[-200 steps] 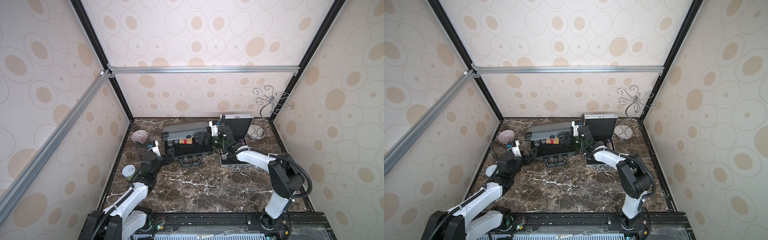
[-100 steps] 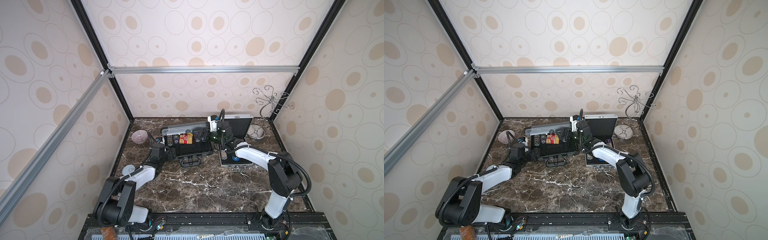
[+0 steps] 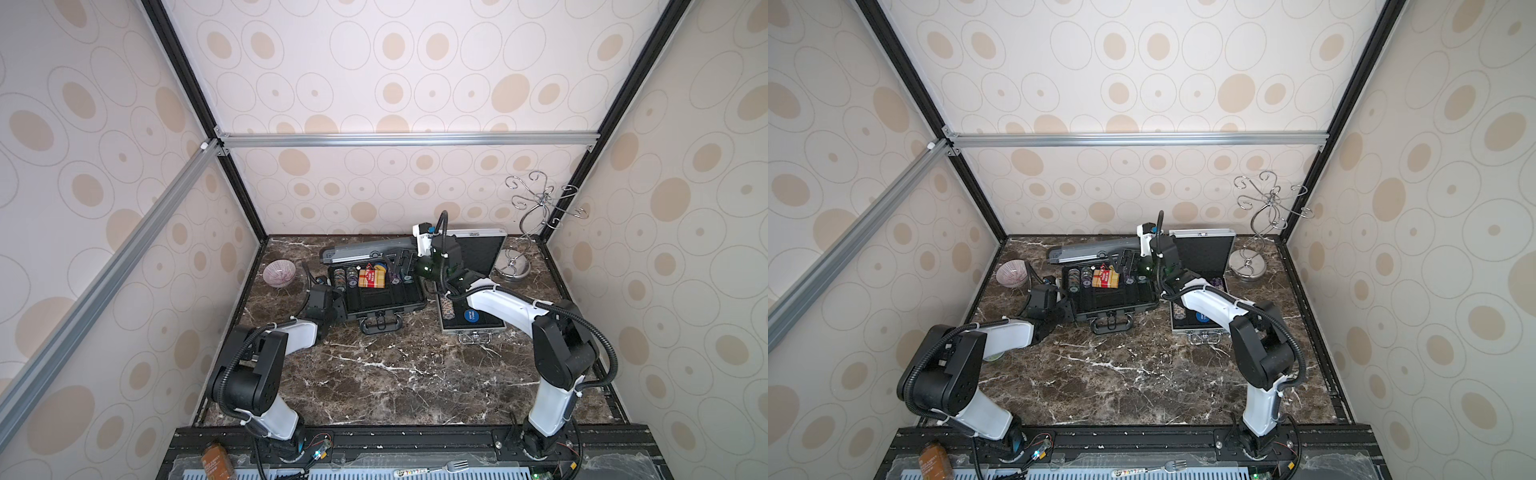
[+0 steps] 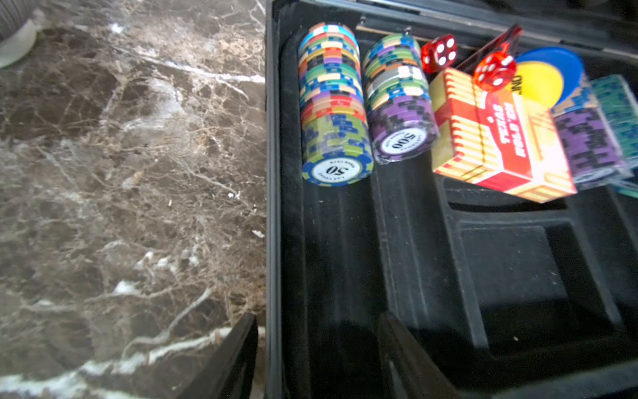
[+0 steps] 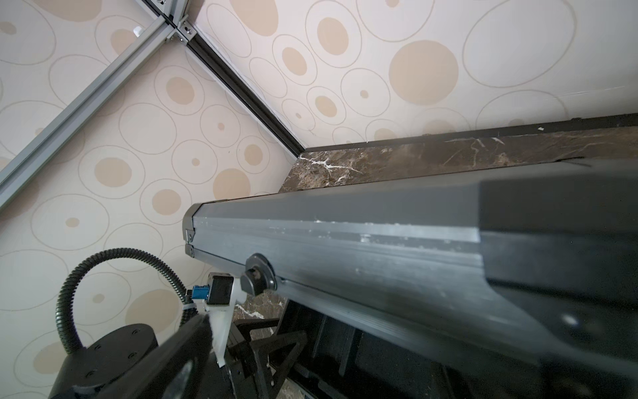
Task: Open the poker set cases
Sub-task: Open the case lid on the poker set case.
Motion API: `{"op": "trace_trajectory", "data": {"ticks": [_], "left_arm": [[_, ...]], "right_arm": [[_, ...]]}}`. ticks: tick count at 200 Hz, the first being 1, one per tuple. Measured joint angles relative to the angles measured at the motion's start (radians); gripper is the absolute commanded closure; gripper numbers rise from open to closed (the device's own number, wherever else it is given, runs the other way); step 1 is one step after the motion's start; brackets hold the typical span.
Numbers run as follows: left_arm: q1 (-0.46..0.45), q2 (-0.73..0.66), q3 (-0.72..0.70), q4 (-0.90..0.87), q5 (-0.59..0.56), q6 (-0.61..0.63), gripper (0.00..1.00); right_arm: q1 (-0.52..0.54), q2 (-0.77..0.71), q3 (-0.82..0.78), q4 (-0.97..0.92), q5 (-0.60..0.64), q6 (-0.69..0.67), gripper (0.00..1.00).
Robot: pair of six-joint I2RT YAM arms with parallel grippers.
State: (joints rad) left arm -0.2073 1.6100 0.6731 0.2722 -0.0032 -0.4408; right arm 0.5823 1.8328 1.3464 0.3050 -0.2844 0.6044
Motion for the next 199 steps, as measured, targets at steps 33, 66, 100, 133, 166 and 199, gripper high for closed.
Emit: {"op": "trace_trajectory", "data": {"ticks": [33,66,100,133,166,199], "left_arm": [[0.003,0.017,0.013,0.001,0.005,0.003,0.63],[0.014,0.009,0.004,0.001,0.009,0.002,0.76],[0.022,-0.013,-0.021,0.019,0.014,-0.008,0.84],[0.022,-0.044,-0.062,0.038,0.032,-0.027,0.87],[0.013,-0.081,-0.117,0.076,0.039,-0.064,0.88],[-0.003,-0.131,-0.168,0.084,0.029,-0.102,0.90]], "right_arm": [[0.000,0.002,0.001,0.000,0.000,0.000,0.01],[-0.001,0.016,0.026,-0.011,0.000,-0.001,0.02],[-0.001,0.040,0.068,-0.032,0.003,-0.004,0.02],[-0.002,0.068,0.114,-0.052,0.008,-0.005,0.01],[-0.003,0.092,0.166,-0.076,0.012,-0.011,0.01],[-0.006,0.126,0.232,-0.100,0.013,-0.017,0.01]]}}
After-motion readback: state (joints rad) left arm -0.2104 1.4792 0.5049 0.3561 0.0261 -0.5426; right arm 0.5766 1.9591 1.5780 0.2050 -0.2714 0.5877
